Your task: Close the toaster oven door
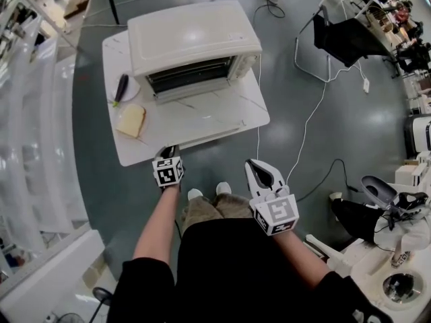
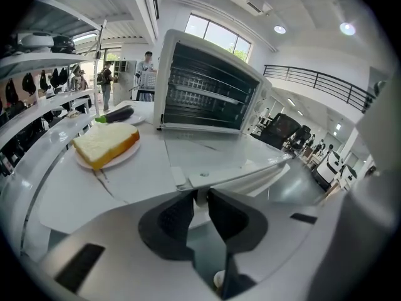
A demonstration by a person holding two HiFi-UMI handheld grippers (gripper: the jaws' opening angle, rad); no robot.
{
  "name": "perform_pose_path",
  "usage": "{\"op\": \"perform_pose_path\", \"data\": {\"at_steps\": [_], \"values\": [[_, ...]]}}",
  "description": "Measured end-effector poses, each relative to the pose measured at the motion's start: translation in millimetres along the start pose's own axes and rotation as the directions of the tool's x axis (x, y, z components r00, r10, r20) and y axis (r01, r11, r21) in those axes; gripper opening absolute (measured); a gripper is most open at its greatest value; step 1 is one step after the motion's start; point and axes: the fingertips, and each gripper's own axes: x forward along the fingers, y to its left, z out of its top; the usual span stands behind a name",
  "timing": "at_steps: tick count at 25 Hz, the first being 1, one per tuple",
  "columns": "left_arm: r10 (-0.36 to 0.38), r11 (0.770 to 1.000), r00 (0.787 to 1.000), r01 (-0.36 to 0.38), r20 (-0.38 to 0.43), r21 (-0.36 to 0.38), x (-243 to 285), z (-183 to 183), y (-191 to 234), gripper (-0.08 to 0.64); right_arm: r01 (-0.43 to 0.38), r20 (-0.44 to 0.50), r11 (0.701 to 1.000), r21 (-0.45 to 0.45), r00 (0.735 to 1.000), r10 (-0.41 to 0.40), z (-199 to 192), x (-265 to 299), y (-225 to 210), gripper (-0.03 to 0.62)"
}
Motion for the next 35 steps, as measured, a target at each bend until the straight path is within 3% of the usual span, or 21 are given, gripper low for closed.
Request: {"op": "perform_pose_path", "data": {"at_steps": [8,14,23,30,35], "values": [[0.015,1.000,1.000,-0.015,-0.002,-0.013,-14.2,15.5,-5.8,0.084,-0.031,0.084,0.999,0.006,0.996,0.031,37.1,7.7,2.7,0.021],[0.020,1.000,1.000,-0.020,-0.018,0.006,-20.8,22.3,-7.5,0.083,-0.032,0.101,0.999,0.011,0.994,0.031,43.9,8.6,2.5,0.021],[0.031,0.999,1.000,-0.031,0.000,-0.018,-36.3,40.7,-12.9,0.083,-0.022,0.133,1.000,-0.018,0.991,0.025,58.4,7.0,5.7,0.021],[0.062,0.998,0.998,-0.062,0.030,0.024,-48.1,55.7,-13.2,0.081,-0.004,0.160,1.000,0.008,0.987,0.003,60.7,5.9,-1.1,0.021],[0.043,0.999,0.998,-0.044,0.043,0.019,-54.5,67.9,-18.5,0.081,-0.001,0.178,1.000,0.002,0.984,0.001,68.7,7.0,-2.2,0.021]]}}
